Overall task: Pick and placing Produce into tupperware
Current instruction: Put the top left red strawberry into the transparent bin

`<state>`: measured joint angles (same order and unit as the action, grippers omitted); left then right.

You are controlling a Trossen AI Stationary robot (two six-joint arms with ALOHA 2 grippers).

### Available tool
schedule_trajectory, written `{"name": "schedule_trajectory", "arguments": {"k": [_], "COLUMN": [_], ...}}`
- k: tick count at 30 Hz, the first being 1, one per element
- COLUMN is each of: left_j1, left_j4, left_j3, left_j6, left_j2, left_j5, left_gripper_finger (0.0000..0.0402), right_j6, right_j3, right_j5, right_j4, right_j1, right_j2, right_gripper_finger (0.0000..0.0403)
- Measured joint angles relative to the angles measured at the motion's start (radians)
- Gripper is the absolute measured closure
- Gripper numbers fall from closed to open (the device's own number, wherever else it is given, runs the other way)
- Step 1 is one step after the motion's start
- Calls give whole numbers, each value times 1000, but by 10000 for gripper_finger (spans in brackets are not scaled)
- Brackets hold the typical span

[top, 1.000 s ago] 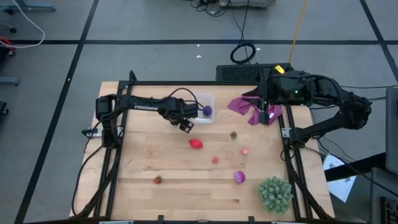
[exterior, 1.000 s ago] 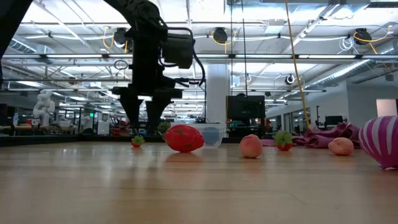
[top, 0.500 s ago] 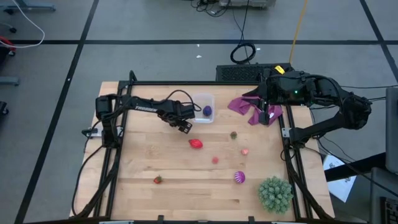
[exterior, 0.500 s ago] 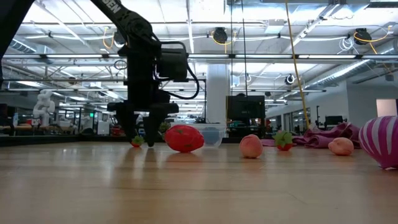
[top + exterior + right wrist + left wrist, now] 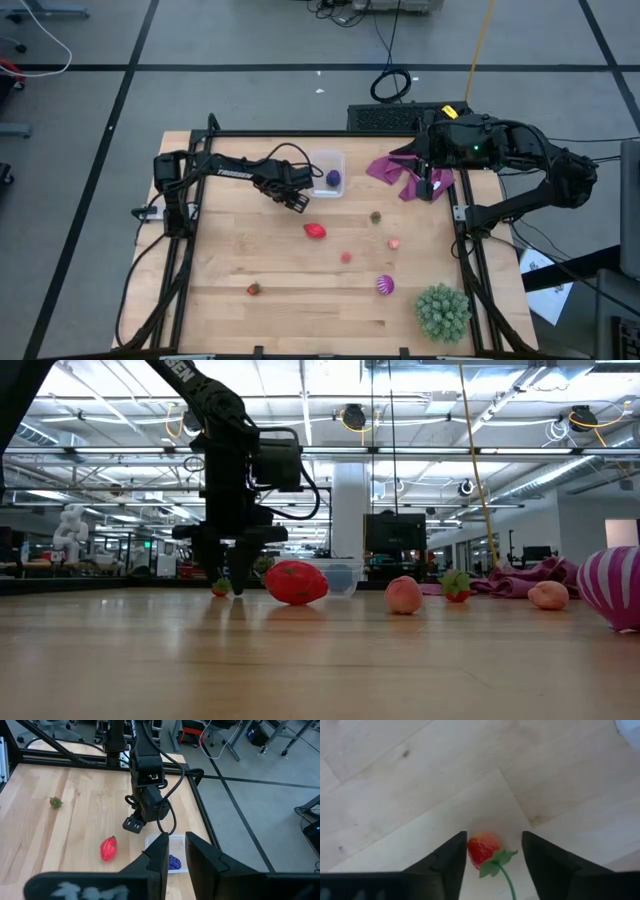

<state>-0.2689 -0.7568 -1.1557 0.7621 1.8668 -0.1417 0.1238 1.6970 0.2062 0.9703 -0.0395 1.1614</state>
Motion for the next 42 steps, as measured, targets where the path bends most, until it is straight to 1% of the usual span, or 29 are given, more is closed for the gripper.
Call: {"name": "schedule_trajectory", "arguments": {"k": [6, 21, 37, 42], "left_j1": [2, 19, 23, 23], "left_j4": [-1, -29, -28, -58], "left_j3": [0, 0, 0, -42], "left_j6": [6, 26, 45, 42], "left_j2": [0, -1, -3, -3], "left_j5": [0, 7, 11, 12], "left_gripper_finger": [250, 308, 309, 309], "right_j6": [0, -1, 0, 0], "right_j3": [0, 0, 0, 0], "right_j5": [0, 0, 0, 0], "right_j4": [0, 0, -1, -1], "right_j1": [0, 0, 0, 0], "right_j2": [0, 0, 0, 0], "right_gripper_finger": [346, 346, 346, 346]}}
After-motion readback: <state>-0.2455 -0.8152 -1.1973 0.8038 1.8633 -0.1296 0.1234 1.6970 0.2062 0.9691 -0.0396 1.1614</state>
